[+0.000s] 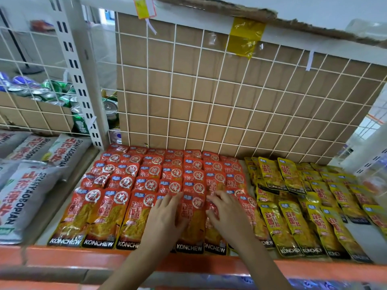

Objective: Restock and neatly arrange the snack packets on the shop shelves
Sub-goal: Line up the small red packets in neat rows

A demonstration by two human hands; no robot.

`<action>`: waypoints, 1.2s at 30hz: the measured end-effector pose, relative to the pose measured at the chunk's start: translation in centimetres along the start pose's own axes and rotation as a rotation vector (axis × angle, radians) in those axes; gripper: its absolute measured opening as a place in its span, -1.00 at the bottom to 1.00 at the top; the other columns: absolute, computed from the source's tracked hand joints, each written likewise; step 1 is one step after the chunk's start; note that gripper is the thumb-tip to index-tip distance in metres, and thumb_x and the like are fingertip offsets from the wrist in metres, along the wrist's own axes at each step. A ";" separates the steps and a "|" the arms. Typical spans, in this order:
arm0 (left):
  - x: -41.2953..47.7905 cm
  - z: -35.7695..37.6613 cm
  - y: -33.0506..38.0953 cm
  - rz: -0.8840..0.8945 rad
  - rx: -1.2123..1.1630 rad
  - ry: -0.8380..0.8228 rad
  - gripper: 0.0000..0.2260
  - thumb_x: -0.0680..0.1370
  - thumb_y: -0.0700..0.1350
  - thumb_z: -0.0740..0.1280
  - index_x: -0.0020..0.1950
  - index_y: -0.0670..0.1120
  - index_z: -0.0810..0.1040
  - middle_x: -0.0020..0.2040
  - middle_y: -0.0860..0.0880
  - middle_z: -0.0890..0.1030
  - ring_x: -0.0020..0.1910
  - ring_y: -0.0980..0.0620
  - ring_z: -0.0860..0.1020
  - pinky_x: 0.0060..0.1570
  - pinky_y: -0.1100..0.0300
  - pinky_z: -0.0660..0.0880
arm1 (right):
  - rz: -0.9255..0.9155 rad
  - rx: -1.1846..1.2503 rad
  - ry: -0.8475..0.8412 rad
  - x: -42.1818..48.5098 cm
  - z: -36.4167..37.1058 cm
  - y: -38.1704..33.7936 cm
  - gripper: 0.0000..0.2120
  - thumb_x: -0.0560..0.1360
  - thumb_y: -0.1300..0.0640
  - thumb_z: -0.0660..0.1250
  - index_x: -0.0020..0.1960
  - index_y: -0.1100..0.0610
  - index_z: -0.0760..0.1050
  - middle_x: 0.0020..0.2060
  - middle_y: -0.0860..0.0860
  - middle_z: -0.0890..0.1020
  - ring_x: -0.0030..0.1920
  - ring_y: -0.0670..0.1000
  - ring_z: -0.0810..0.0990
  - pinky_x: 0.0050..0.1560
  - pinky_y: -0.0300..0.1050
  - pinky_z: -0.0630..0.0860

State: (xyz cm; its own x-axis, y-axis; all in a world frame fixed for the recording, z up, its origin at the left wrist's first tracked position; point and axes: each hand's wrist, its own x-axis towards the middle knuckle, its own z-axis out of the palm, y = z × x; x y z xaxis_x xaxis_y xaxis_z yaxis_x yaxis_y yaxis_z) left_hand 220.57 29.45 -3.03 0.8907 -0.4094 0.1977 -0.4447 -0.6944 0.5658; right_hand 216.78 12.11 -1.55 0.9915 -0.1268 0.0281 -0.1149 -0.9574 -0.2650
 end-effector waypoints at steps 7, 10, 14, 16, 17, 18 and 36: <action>-0.2 0.6 -1.5 0.292 0.201 0.024 -0.57 0.41 0.19 0.21 0.23 0.09 0.41 0.16 0.10 0.52 0.12 0.08 0.39 0.04 0.12 0.48 | -0.018 -0.030 -0.027 -0.6 0.0 -0.1 -0.54 0.56 -0.10 0.14 0.43 -0.04 0.24 0.42 -0.11 0.24 0.42 -0.07 0.18 0.43 -0.13 0.09; -0.5 0.9 -2.1 0.436 0.346 -0.098 -0.47 0.45 0.33 0.05 0.34 0.12 0.35 0.32 0.13 0.46 0.32 0.08 0.35 0.20 0.07 0.36 | -0.018 -0.030 -0.042 -0.6 0.0 0.0 -0.53 0.57 -0.10 0.13 0.44 -0.04 0.21 0.43 -0.10 0.22 0.44 -0.07 0.15 0.43 -0.13 0.07; -0.7 0.6 -2.5 0.415 0.403 -0.214 -0.35 0.49 0.39 -0.20 0.41 0.10 0.29 0.36 0.11 0.42 0.33 0.10 0.40 0.23 -0.05 0.26 | -0.009 -0.014 -0.056 -0.7 -0.1 -0.1 -0.54 0.58 -0.08 0.13 0.45 -0.05 0.19 0.44 -0.12 0.20 0.44 -0.08 0.14 0.44 -0.15 0.04; -0.7 0.5 -2.5 0.414 0.385 -0.238 -0.33 0.48 0.40 -0.22 0.42 0.10 0.28 0.38 0.10 0.41 0.33 0.11 0.39 0.23 -0.08 0.24 | -0.010 -0.010 -0.058 -0.8 -0.2 0.0 -0.55 0.58 -0.06 0.14 0.45 -0.05 0.19 0.44 -0.13 0.21 0.44 -0.09 0.14 0.44 -0.16 0.02; -0.6 0.5 -2.5 0.406 0.381 -0.248 -0.33 0.48 0.40 -0.22 0.42 0.10 0.28 0.37 0.10 0.41 0.33 0.12 0.39 0.23 -0.08 0.24 | -0.012 -0.013 -0.062 -0.8 -0.2 0.0 -0.55 0.58 -0.06 0.14 0.45 -0.05 0.19 0.44 -0.13 0.21 0.44 -0.09 0.14 0.44 -0.17 0.01; -0.6 0.6 -2.6 0.402 0.381 -0.250 -0.33 0.48 0.40 -0.22 0.42 0.11 0.28 0.37 0.10 0.42 0.32 0.12 0.40 0.23 -0.07 0.25 | -0.013 -0.018 -0.070 -0.9 -0.3 0.1 -0.54 0.58 -0.07 0.13 0.45 -0.05 0.19 0.45 -0.13 0.20 0.45 -0.09 0.12 0.44 -0.16 0.00; -0.5 0.6 -2.3 0.390 0.265 -0.314 -0.32 0.41 0.44 0.01 0.44 0.14 0.22 0.42 0.08 0.35 0.38 0.12 0.20 0.36 0.13 -0.02 | -0.004 -0.035 -0.202 -0.7 -1.5 0.4 -0.15 0.34 -0.21 0.40 0.49 -0.05 0.07 0.41 -0.03 0.17 0.42 0.02 0.13 0.42 -0.05 0.11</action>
State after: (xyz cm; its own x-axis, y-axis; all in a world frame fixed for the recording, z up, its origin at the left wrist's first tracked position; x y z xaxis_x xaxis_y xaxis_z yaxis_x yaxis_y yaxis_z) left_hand 221.07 30.91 -4.88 0.6031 -0.7936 0.0808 -0.7795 -0.5649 0.2706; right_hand 215.99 11.45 -0.19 0.9835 -0.0720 -0.1661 -0.1098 -0.9666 -0.2316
